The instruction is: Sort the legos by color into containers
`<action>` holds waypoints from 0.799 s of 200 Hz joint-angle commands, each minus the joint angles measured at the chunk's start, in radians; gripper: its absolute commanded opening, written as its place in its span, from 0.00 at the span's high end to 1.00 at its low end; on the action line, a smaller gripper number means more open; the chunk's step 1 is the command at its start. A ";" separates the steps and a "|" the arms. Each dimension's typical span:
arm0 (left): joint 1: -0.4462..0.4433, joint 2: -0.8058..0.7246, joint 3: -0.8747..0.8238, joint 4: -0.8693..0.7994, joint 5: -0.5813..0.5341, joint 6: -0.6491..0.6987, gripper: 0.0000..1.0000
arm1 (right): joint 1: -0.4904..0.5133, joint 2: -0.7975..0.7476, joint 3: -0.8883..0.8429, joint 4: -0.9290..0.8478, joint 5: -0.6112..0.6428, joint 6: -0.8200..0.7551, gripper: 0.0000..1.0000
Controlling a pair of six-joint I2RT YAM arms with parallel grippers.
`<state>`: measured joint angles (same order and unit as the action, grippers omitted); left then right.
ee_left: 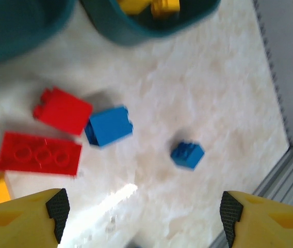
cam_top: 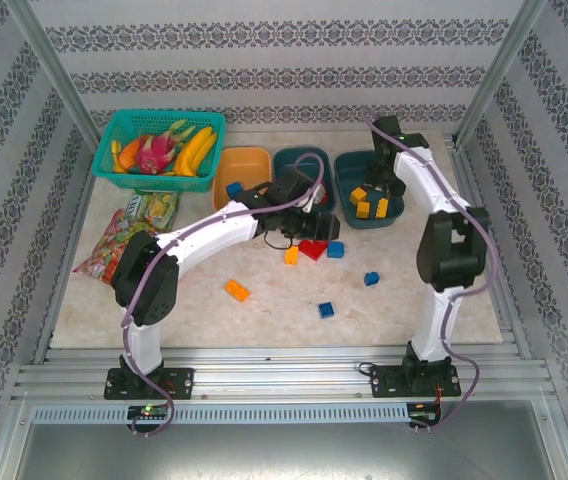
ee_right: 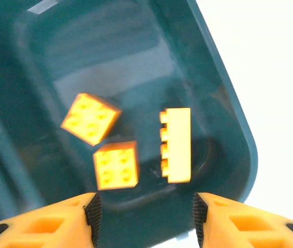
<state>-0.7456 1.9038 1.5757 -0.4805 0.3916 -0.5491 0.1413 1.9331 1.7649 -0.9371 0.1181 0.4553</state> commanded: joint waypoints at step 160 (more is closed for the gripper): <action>-0.356 0.168 0.026 -0.326 -0.294 0.225 0.21 | 0.170 -1.227 -0.745 -0.301 -0.377 0.308 0.29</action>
<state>-1.0931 2.0369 1.5505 -0.7467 0.1818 -0.3695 0.2993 0.7128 1.0363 -1.1820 -0.2020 0.7151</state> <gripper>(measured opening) 0.784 0.710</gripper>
